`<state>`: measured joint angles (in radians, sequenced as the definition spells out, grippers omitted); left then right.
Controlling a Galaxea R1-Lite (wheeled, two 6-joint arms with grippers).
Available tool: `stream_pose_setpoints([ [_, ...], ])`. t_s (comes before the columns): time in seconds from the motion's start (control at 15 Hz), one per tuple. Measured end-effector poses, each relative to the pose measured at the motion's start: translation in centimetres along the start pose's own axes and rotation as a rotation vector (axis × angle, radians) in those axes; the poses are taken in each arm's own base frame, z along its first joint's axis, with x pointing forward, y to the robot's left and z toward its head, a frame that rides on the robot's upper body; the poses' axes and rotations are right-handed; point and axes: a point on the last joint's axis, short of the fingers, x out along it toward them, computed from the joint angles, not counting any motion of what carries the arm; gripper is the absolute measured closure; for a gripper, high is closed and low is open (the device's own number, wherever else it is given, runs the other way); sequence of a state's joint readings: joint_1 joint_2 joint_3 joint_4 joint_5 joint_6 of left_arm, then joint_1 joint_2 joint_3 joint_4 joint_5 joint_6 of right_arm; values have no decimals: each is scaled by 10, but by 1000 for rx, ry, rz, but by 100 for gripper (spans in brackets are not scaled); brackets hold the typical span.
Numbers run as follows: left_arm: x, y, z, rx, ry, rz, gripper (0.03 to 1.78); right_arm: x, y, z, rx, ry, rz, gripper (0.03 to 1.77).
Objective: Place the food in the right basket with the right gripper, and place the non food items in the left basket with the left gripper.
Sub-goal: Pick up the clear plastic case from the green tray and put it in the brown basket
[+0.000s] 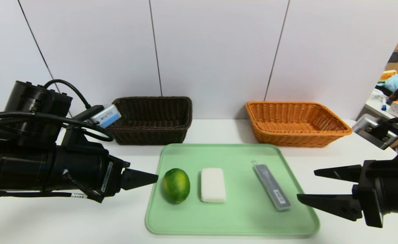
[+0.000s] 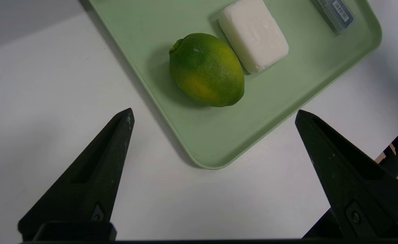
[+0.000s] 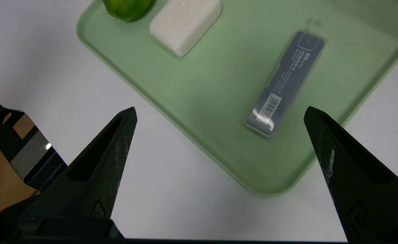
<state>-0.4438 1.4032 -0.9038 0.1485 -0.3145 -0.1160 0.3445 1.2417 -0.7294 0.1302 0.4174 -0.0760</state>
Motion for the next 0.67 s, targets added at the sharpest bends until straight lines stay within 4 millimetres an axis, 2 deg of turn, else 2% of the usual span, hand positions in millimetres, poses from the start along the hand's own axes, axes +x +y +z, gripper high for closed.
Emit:
stream_pose_setpoints([
  [0.13, 2, 2, 1, -7, 5, 6, 12, 8, 0, 3, 0, 20, 6, 10],
  [0.67, 4, 3, 0, -15, 11, 14, 12, 32, -5, 19, -11, 79, -162, 10],
])
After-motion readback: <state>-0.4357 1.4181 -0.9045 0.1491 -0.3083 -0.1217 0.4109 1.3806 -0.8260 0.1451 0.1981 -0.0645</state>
